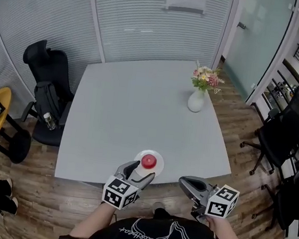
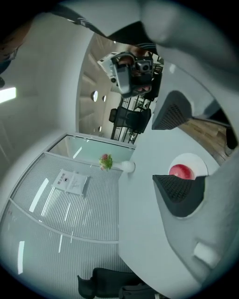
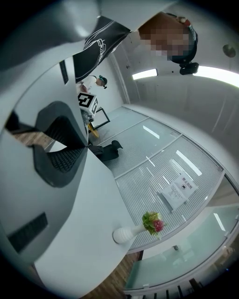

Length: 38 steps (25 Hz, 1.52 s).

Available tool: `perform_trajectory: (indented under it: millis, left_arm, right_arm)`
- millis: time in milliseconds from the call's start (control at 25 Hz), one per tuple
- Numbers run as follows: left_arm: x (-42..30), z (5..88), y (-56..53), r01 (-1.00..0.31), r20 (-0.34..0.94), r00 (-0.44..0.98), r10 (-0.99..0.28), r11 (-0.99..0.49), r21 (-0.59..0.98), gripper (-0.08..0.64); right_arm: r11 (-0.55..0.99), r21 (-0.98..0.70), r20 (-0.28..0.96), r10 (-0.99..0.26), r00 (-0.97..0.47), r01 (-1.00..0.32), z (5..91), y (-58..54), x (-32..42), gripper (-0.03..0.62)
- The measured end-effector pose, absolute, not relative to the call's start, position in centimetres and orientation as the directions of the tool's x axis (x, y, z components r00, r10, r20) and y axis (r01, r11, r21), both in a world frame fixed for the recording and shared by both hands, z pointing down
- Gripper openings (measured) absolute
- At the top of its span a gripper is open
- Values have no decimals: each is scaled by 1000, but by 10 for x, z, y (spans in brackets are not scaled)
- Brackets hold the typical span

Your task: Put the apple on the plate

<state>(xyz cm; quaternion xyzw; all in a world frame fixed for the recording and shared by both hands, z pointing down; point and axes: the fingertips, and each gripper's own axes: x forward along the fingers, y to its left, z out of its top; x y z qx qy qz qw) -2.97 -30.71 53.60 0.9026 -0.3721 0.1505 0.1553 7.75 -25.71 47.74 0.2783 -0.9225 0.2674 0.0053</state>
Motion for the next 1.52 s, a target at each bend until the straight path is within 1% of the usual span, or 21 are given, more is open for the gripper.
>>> perform_trajectory:
  millis: [80, 240, 440, 520, 640, 760, 840, 1040, 1520]
  left_arm:
    - [-28, 516, -294, -695, 357, 707, -611, -693, 191, 297]
    - [-27, 474, -268, -649, 273, 759, -592, -725, 232, 234]
    - [-27, 432, -238, -580, 186, 814, -550, -756, 302, 206]
    - [-27, 419, -229, -568, 156, 821, -549, -765, 304, 170]
    - [-29, 411, -216, -572, 149, 819, -555, -765, 295, 94]
    - [-27, 406, -201, -550, 150, 835, -529, -789, 274, 48]
    - [-24, 401, -191, -529, 141, 848, -511, -810, 252, 31]
    - [-22, 398, -183, -525, 147, 851, -504, -819, 232, 18]
    - [-27, 403, -170, -532, 161, 846, -508, -814, 234, 18]
  right_arm:
    - [715, -472, 154, -509, -847, -516, 473, -249, 74, 9]
    - [737, -456, 119, -504, -855, -498, 459, -234, 66, 9]
    - [768, -436, 85, -484, -871, -470, 442, -214, 53, 9]
    - [783, -424, 69, -474, -878, -455, 435, -207, 49, 9]
    - [800, -411, 53, -457, -888, -436, 429, -196, 44, 9]
    - [815, -398, 44, -440, -897, -420, 424, -190, 37, 9]
    - [822, -395, 40, -431, -902, -410, 422, -188, 33, 9]
    - [828, -384, 43, -427, -903, -409, 418, -183, 29, 9]
    - [831, -372, 47, -428, -903, -413, 420, -171, 23, 8]
